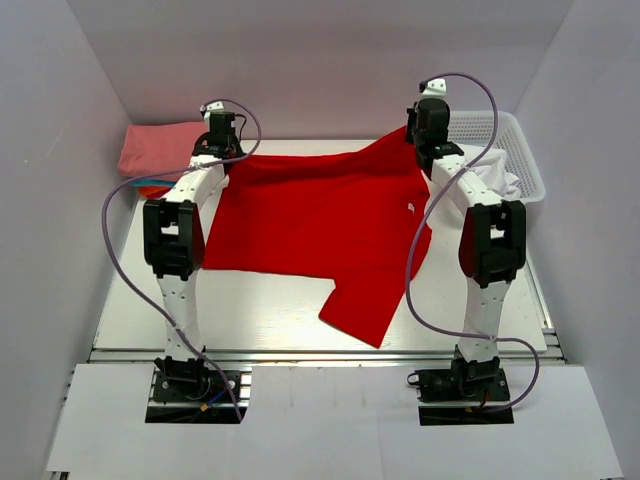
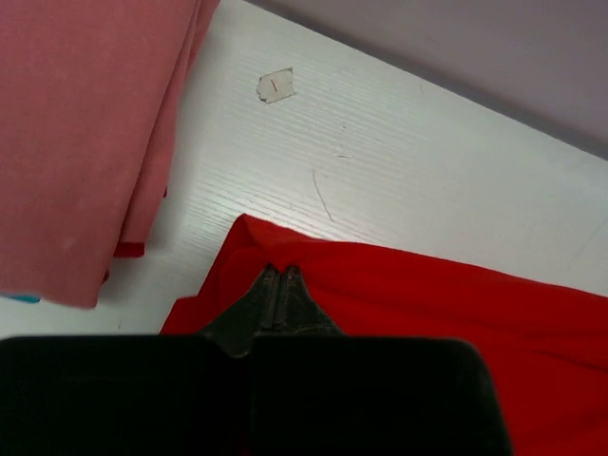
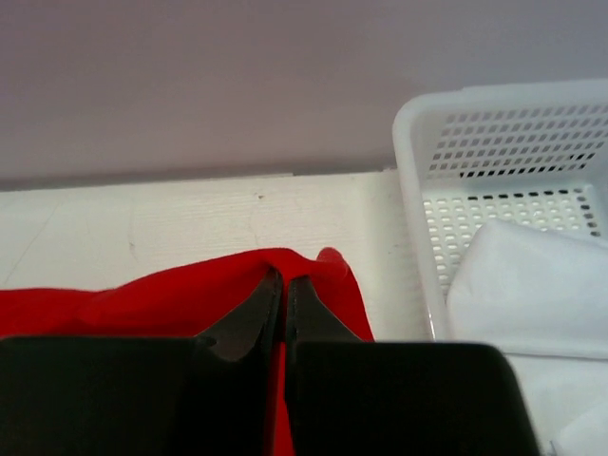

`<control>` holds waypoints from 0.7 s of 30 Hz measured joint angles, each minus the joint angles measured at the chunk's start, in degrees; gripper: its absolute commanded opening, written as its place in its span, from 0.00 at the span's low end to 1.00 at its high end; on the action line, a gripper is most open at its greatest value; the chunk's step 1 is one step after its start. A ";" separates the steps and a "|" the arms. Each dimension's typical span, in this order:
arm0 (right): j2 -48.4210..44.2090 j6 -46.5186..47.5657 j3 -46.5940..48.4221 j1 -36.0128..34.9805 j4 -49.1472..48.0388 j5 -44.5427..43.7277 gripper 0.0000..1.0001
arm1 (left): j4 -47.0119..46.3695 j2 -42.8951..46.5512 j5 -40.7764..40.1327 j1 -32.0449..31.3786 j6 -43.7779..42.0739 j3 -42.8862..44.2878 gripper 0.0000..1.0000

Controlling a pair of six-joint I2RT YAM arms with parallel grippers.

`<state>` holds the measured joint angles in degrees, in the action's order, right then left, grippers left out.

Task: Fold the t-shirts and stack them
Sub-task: Flatten out the tshirt

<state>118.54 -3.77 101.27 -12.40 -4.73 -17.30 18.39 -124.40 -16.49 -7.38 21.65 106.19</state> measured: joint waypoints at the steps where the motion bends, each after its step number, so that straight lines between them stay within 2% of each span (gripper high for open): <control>1: 0.44 -0.39 0.24 0.04 0.61 0.07 0.00 | 0.00 -1.55 0.26 0.39 -0.02 1.36 0.00; 9: -1.40 -2.29 -3.37 0.33 2.34 0.15 0.00 | -4.44 -7.04 4.70 3.08 -4.02 4.24 0.00; 15: -2.47 -2.21 -5.35 0.35 2.95 0.59 0.00 | -12.22 -13.18 9.75 3.87 -11.34 13.68 0.00; 21: -2.47 -2.01 -5.18 0.35 3.21 0.55 0.00 | -17.42 -17.53 13.27 3.85 -17.05 18.32 0.00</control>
<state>116.07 -5.78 96.09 -12.05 -1.52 -16.75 0.97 -141.93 -3.22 -3.53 4.60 124.51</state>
